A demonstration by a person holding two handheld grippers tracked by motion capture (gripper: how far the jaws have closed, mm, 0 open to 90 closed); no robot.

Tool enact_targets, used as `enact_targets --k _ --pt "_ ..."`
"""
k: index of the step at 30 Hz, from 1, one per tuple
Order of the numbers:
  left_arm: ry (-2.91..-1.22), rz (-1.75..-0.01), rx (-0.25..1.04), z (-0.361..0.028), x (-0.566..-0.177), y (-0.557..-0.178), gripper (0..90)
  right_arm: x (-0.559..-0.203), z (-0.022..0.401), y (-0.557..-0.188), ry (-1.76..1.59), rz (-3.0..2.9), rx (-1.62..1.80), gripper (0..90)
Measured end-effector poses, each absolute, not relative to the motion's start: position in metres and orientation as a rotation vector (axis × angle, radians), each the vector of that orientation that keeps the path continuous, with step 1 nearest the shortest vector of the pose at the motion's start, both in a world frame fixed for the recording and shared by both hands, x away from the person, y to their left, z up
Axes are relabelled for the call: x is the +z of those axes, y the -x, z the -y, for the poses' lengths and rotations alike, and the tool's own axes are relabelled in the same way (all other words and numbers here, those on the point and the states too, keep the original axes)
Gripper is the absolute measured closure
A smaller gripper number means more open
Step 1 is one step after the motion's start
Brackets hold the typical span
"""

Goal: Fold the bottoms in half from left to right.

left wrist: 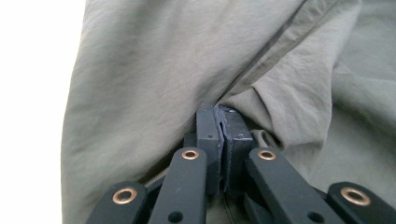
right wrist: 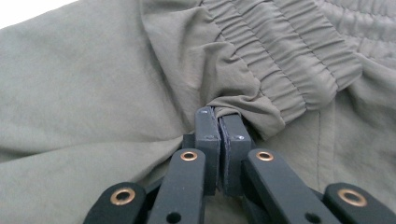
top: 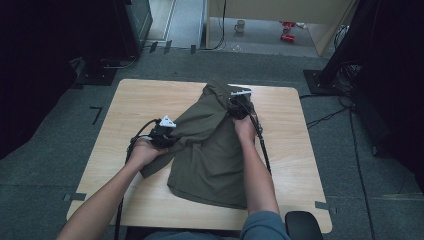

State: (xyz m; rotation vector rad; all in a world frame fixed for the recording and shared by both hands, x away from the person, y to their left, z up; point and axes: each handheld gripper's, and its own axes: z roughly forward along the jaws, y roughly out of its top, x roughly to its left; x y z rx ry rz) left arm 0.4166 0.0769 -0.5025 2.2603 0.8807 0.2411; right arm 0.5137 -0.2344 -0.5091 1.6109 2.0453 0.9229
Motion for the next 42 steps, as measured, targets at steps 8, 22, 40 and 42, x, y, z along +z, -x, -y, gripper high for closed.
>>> enact_targets --k 8,22,40,42 --pt "-2.257 -0.931 0.314 -0.105 -0.502 -0.431 88.5 -0.51 0.22 -0.513 -1.6 -2.056 0.953 88.0" --pt "-2.248 -0.843 0.414 -0.106 -0.466 -0.404 88.9 -0.494 0.23 -0.513 -1.601 -2.049 1.018 88.3" --pt "-2.245 -0.656 0.316 -0.061 -0.391 -0.357 89.0 -0.465 0.248 -0.512 -1.578 -2.072 1.004 88.2" --pt "-2.247 -0.635 0.276 -0.052 -0.385 -0.354 89.0 -0.465 0.249 -0.512 -1.577 -2.074 1.001 88.2"
